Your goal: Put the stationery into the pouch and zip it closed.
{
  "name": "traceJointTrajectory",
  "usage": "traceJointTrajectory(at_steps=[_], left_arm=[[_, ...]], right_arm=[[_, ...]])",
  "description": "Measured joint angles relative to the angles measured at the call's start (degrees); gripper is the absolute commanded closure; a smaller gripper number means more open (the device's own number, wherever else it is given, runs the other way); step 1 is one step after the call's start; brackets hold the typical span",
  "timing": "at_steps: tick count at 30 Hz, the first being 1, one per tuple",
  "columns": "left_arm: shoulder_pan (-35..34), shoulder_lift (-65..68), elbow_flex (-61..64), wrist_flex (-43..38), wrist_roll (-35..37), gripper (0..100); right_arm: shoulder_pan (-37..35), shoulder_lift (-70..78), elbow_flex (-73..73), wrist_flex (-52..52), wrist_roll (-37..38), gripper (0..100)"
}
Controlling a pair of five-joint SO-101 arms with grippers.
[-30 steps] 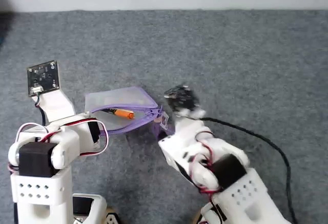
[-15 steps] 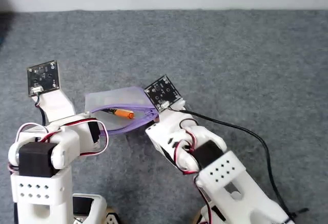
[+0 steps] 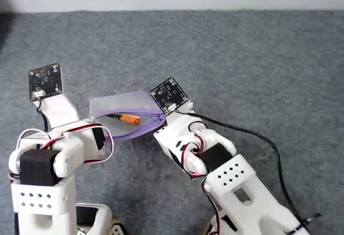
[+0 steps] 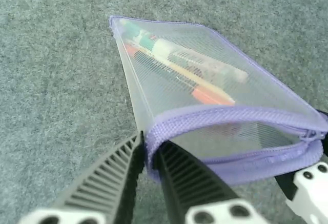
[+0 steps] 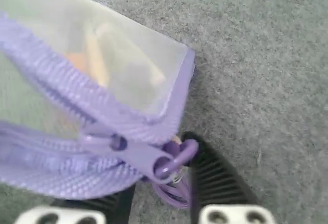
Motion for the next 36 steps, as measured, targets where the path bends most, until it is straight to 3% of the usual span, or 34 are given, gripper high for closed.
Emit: traceJointTrajectory(at_steps=[13, 22, 28, 36], left_arm=[[0.0, 0.1, -0.2, 0.2, 0.0, 97], [0.4, 0.5, -8.5, 1.0, -0.2, 67], [5.5, -2.0, -13.3, 1.0, -0.2, 67], [6.8, -11.6, -13.7, 1.0, -0.2, 67]], right_arm=[[2.6, -1.1, 0.0, 0.0, 1.9, 99.1], [5.4, -6.1, 0.0, -0.2, 3.9, 99.1], [5.5, -7.9, 0.0, -4.1, 7.8, 99.1], [5.8, -8.2, -2.9, -7.1, 11.0, 99.1]])
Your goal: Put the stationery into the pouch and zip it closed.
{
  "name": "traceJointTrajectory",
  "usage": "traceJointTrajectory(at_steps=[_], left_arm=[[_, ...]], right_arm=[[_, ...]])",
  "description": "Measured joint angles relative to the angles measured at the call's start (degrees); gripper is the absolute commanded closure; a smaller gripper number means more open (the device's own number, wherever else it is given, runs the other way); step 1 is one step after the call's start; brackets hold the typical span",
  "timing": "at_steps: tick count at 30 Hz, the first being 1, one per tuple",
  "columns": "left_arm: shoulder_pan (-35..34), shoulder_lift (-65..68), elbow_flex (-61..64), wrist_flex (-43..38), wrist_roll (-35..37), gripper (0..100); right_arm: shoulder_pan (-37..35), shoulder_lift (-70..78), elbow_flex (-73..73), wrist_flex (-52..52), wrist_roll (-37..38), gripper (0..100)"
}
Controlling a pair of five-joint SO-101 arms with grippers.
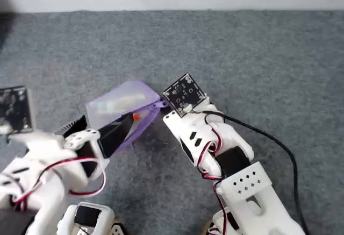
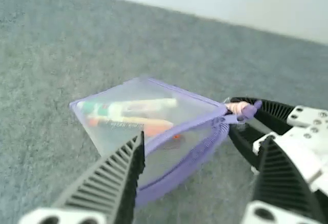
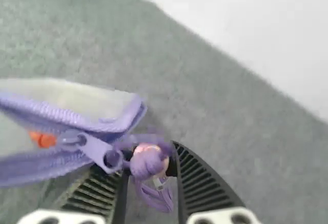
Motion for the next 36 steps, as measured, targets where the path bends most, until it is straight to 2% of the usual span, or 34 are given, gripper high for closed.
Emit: traceJointTrajectory(at_steps=[4, 12, 18, 27, 36], left_arm=[[-0.4, -1.4, 0.9, 0.0, 0.0, 67], [-9.6, -1.4, 2.1, 0.0, 0.0, 67], [-9.9, -1.4, 2.1, 0.0, 0.0, 67], [-9.9, -1.4, 2.4, 0.0, -1.7, 67], [-10.3, -1.4, 16.1, 0.0, -4.9, 67]], right_arm=[[-0.3, 0.0, -4.0, 0.0, 1.4, 99.1], [0.4, 0.0, -5.6, -8.2, 7.4, 99.1], [0.2, 0.0, -8.5, -9.8, 10.7, 99.1], [-2.5, 0.0, -14.2, -5.2, 14.2, 99.1], [-3.0, -0.7, -16.1, 8.3, 17.1, 99.1]])
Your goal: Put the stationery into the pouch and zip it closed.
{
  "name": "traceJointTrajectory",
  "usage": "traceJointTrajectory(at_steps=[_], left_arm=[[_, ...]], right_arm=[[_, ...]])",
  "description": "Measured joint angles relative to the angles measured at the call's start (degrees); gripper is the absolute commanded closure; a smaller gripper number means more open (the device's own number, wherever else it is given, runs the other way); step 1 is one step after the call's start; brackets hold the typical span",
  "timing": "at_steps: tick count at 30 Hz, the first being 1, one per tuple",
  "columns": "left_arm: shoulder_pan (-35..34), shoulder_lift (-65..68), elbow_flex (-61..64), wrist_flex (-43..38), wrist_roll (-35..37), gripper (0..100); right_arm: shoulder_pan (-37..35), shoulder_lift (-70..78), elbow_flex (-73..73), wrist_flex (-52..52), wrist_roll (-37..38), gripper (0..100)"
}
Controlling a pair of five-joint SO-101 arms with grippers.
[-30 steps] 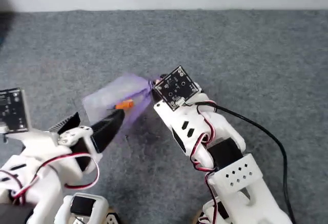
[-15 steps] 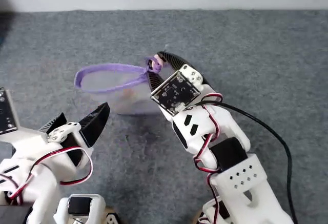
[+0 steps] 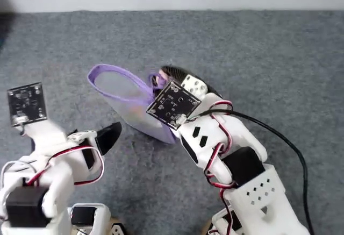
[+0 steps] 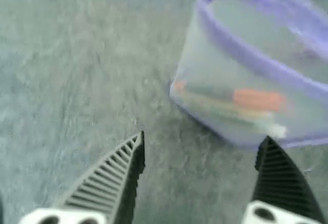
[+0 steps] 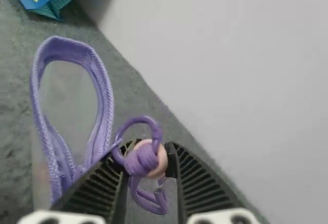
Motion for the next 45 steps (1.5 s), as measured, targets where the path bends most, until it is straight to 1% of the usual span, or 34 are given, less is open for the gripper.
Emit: traceJointTrajectory(at_steps=[3, 7, 9, 15, 19, 23, 25, 31, 33, 36, 39, 42, 45], left_arm=[[0.0, 0.2, 0.6, 0.0, 0.0, 67], [2.1, 0.1, 1.0, 0.0, -0.2, 67], [2.7, 0.2, 1.6, -1.5, -0.2, 67], [0.3, 0.3, 5.3, -12.9, -0.2, 67], [0.0, 2.5, 6.2, -19.5, -0.2, 67], [0.0, 9.8, 6.2, -25.1, -0.2, 67], [1.0, 13.7, 5.2, -26.5, -0.2, 67], [10.5, 23.3, -3.2, -26.8, 2.3, 67], [13.5, 25.1, -5.6, -26.8, 3.0, 67], [16.9, 25.7, -8.2, -24.4, 2.8, 67], [17.0, 25.6, -10.1, -20.0, 3.0, 67], [15.1, 24.7, -11.2, -15.5, 3.0, 67], [14.2, 22.4, -11.4, -12.7, 3.0, 67]], right_arm=[[0.0, -0.1, -0.1, 5.5, 0.0, 99.1], [-0.4, -0.1, -0.1, 6.6, 0.0, 99.1], [-1.7, -0.1, -0.1, 7.1, 0.0, 99.1], [-2.5, -0.1, -0.1, 7.6, -0.1, 99.1], [-2.5, -0.1, -0.1, 12.3, -0.1, 99.1], [-2.0, -0.1, -0.1, 16.8, 0.0, 99.1], [-1.6, -0.1, -0.1, 18.1, 0.0, 99.1], [-1.2, -0.2, -0.1, 22.0, 0.0, 99.1], [-1.1, -0.2, -0.1, 22.1, -0.6, 99.1], [-1.4, -0.2, -0.1, 22.1, -1.4, 99.1], [0.6, -0.2, -0.1, 22.0, -1.5, 99.1], [3.7, -0.2, -0.1, 20.5, -1.5, 99.1], [6.8, -0.2, -0.1, 18.8, -1.7, 99.1]])
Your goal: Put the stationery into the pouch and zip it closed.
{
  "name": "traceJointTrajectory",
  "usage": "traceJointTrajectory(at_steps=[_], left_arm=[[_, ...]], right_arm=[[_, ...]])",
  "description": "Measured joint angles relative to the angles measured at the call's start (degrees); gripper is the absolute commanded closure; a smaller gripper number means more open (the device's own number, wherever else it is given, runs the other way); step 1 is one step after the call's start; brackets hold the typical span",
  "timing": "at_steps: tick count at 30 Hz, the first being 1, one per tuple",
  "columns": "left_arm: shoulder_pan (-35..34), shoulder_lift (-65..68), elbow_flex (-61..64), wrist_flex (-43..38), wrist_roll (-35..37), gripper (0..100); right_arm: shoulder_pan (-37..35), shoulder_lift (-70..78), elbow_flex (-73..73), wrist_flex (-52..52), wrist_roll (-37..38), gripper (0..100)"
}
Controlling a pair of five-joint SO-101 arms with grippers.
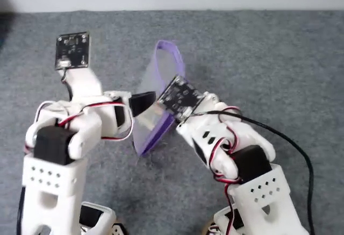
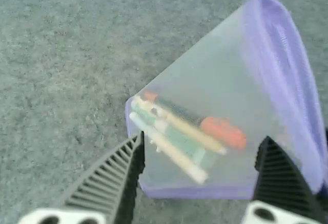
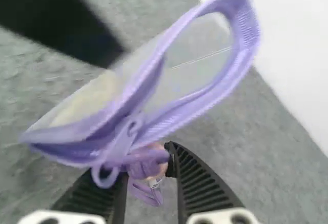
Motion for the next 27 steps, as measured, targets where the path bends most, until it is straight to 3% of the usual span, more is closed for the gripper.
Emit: traceJointTrajectory(at_steps=[6, 13, 27], left_arm=[[0.2, -5.4, -0.1, 3.4, -0.5, 67], [7.7, -9.1, -0.1, 10.9, -1.6, 67], [10.7, -5.6, -0.1, 5.9, -0.6, 67]], right_arm=[[0.9, -3.2, 0.0, -3.1, 1.1, 99.1], [0.1, -6.1, 0.0, -7.0, 4.5, 99.1], [-0.4, -6.2, -0.1, -9.3, 4.5, 99.1]])
